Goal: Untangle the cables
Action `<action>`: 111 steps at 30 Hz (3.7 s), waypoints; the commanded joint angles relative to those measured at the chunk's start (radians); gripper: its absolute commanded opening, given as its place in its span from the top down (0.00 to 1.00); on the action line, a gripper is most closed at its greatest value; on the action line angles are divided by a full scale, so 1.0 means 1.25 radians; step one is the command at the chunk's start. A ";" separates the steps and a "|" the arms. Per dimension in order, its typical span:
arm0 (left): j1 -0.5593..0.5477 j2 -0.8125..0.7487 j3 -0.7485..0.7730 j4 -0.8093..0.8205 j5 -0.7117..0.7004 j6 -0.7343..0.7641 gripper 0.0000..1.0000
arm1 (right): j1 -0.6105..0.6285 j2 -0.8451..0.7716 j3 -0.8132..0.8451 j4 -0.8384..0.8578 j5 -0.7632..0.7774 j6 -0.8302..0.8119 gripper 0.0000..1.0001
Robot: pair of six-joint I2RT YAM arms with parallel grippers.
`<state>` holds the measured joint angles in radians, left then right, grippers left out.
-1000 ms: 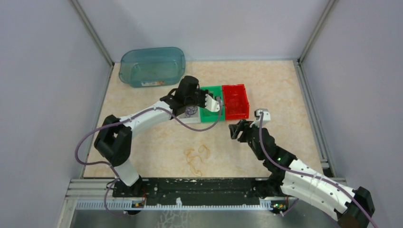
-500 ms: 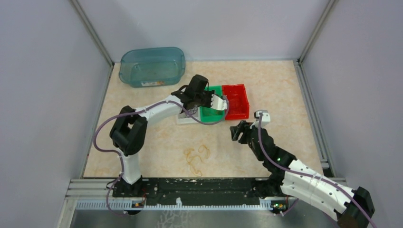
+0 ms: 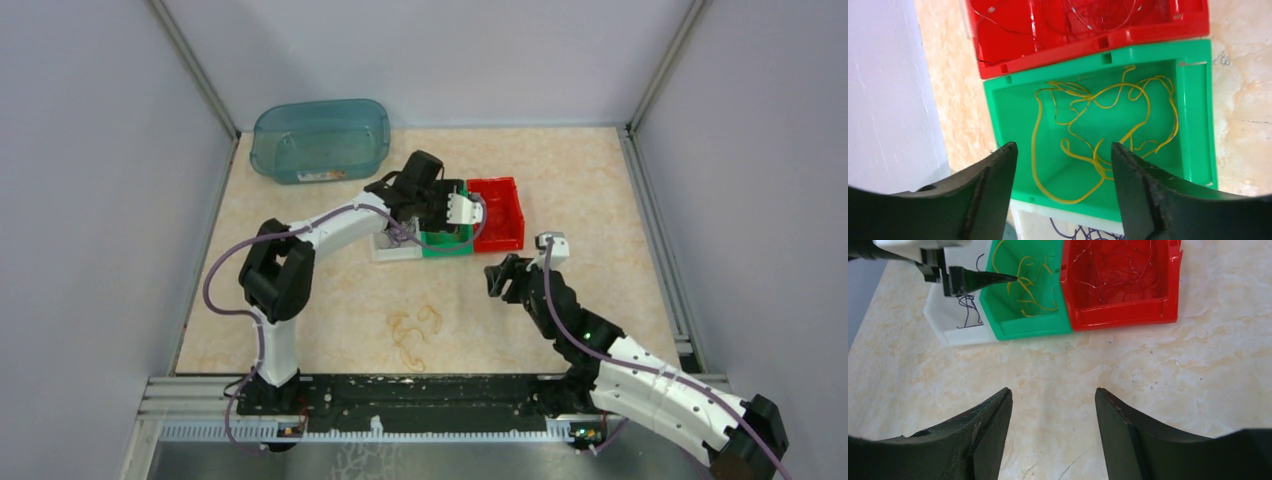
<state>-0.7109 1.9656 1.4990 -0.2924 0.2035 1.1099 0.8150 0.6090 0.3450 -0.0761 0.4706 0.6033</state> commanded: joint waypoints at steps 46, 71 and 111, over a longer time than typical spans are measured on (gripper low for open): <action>0.398 -0.633 -0.215 -0.254 0.335 -0.303 0.01 | 0.220 0.548 0.308 -0.105 -0.226 -0.180 0.31; 0.505 -0.655 -0.215 -0.281 0.442 -0.286 0.01 | 0.219 0.578 0.203 0.149 -0.618 -0.178 0.27; 0.525 -0.706 -0.285 -0.272 0.373 -0.255 0.01 | 0.176 0.549 0.642 -0.245 -0.308 -0.418 1.00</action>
<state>-0.0669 1.1156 1.1645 -0.6350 0.6750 0.7746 1.1152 1.4120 1.0138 -0.3397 -0.0326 0.1745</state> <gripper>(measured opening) 0.995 0.011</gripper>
